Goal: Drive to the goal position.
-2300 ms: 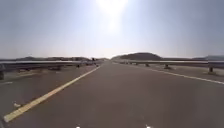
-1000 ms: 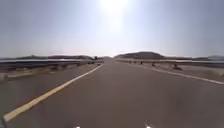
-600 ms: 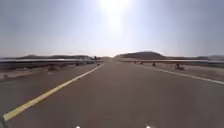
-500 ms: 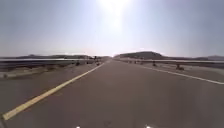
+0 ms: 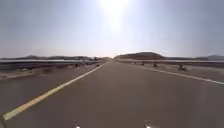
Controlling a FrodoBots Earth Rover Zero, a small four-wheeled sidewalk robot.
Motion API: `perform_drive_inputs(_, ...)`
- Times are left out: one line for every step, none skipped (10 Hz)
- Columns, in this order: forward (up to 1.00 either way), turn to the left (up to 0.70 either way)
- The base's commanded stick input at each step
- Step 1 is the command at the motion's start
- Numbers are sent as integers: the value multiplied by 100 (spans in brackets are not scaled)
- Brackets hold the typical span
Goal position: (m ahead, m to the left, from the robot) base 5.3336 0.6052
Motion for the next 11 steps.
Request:
perform_drive_inputs(70,0)
perform_drive_inputs(70,0)
perform_drive_inputs(70,0)
perform_drive_inputs(70,0)
perform_drive_inputs(70,0)
perform_drive_inputs(70,0)
perform_drive_inputs(70,0)
perform_drive_inputs(70,0)
perform_drive_inputs(70,0)
perform_drive_inputs(70,0)
perform_drive_inputs(70,0)
